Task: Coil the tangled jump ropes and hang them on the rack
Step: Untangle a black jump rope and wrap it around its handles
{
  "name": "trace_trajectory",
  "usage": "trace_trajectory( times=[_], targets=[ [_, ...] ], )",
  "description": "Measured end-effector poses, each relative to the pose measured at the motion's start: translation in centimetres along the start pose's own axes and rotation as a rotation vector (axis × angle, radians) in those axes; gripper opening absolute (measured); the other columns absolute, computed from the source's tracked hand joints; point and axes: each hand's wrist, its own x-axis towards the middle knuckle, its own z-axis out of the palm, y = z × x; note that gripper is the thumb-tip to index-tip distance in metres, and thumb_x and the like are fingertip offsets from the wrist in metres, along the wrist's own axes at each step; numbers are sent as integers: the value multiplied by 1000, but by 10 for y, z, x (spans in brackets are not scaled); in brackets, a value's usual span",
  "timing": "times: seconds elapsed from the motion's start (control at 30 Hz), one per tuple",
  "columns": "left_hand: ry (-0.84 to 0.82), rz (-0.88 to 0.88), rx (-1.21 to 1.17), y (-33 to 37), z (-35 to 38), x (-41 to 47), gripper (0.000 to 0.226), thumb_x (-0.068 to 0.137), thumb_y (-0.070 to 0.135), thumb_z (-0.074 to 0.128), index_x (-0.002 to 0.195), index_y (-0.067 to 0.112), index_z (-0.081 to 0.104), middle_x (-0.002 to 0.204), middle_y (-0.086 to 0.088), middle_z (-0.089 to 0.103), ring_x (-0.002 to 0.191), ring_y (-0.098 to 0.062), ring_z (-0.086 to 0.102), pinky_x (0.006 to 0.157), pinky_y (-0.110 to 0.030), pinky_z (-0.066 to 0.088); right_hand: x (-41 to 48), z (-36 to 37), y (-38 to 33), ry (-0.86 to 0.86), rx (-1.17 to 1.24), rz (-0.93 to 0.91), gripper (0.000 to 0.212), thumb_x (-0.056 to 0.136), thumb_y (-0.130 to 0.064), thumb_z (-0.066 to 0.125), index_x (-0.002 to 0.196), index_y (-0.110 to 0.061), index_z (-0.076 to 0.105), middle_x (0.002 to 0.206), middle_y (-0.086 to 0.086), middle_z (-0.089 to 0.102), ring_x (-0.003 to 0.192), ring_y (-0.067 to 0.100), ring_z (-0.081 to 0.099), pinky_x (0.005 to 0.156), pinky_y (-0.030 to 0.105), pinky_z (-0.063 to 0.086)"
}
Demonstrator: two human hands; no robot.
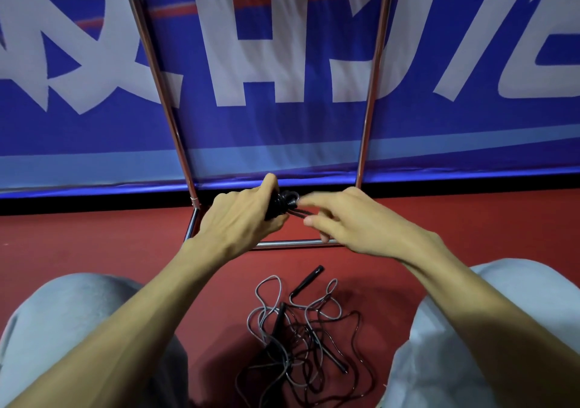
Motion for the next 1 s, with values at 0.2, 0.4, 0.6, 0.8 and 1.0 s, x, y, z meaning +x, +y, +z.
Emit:
trace_trajectory(
  times=[0.2, 0.4, 0.6, 0.8, 1.0],
  targets=[
    [-14, 23, -36, 2, 1, 0, 35, 89, 52, 53, 112, 25, 46, 93, 1, 69, 86, -30, 64, 58, -33, 32, 5, 0, -4, 23, 760, 46, 21, 96, -1, 45, 85, -3, 63, 81, 31, 68, 49, 11, 54, 47, 17, 41],
    [6, -38, -178, -5, 0, 2, 26, 82, 51, 58, 91, 29, 47, 80, 2, 67, 82, -26, 62, 60, -33, 37, 8, 2, 1, 48, 1244, -76, 27, 96, -16, 47, 113, 2, 57, 110, 23, 67, 84, 27, 67, 61, 24, 49],
    [26, -49, -238, -4, -6, 0, 29, 82, 50, 60, 98, 28, 51, 80, 3, 66, 81, -26, 60, 63, -34, 40, 14, 3, -6, 411, 869, -39, 27, 88, -35, 46, 87, -15, 64, 60, -11, 59, 51, 1, 46, 50, 11, 34],
    [20, -2, -275, 4, -6, 1, 32, 84, 50, 58, 95, 24, 43, 77, 2, 62, 77, -28, 56, 61, -35, 37, 21, 3, -7, 515, 997, -64, 21, 92, -32, 52, 85, -15, 62, 84, -6, 67, 75, 12, 61, 76, 30, 48],
    [2, -25, -264, 4, -6, 1, 32, 82, 53, 56, 93, 26, 44, 76, 3, 62, 75, -26, 57, 59, -34, 35, 19, -3, -16, 485, 1279, -43, 28, 82, -16, 58, 108, -13, 67, 75, 5, 65, 62, 18, 49, 63, 27, 49]
  ],
)
